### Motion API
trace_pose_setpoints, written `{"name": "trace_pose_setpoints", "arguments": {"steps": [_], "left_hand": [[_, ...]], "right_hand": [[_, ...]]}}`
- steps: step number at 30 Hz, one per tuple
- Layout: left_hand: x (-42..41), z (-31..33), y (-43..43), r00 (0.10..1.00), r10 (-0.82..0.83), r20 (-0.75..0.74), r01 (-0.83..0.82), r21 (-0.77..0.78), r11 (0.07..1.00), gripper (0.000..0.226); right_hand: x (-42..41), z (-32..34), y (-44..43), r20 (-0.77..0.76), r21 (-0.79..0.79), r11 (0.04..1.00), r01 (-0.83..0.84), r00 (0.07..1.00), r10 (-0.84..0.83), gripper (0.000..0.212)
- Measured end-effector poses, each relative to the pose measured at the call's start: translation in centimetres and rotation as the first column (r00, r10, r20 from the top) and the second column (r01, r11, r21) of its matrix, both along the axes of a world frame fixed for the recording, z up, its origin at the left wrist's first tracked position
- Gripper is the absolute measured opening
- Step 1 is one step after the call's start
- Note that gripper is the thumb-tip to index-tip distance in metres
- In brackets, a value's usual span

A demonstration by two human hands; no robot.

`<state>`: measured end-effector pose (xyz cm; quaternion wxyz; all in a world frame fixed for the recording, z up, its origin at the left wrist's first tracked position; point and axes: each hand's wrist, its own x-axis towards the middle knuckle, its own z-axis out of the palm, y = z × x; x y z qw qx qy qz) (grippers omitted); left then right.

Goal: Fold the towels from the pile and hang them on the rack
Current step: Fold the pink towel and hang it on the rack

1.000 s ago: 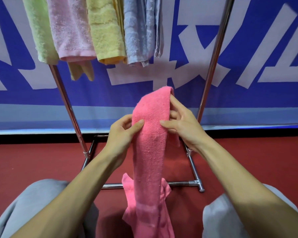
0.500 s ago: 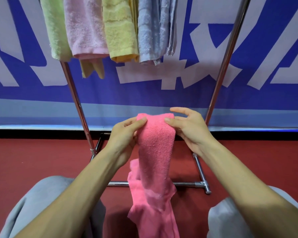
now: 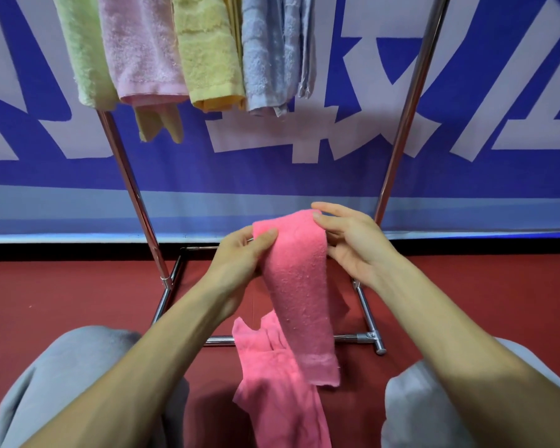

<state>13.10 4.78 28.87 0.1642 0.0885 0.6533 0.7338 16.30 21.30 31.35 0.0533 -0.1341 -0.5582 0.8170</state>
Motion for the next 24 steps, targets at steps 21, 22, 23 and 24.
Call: {"name": "trace_pose_setpoints", "arguments": {"steps": [21,22,23,24], "left_hand": [[-0.7,-0.1,-1.4,0.993,-0.015,0.118,0.030,-0.125,0.992,0.031],[-0.4,-0.4,-1.1,0.993,-0.050,0.106,0.065,-0.143,0.988,0.031],[-0.2,-0.7,-0.7,0.993,-0.075,0.086,0.087,-0.142,0.986,0.030],[-0.1,-1.0,-0.4,0.995,-0.087,0.057,0.094,-0.121,0.988,0.028]], "right_hand": [[-0.5,-0.3,-1.6,-0.050,0.162,0.983,-0.086,0.994,0.096,0.029],[-0.4,-0.3,-1.3,-0.053,0.140,0.988,-0.069,0.996,0.077,0.027],[-0.3,-0.3,-1.1,-0.049,0.121,0.991,-0.051,0.997,0.057,0.027],[-0.3,-0.3,-0.9,-0.041,0.105,0.994,-0.030,0.999,0.035,0.026]]}}
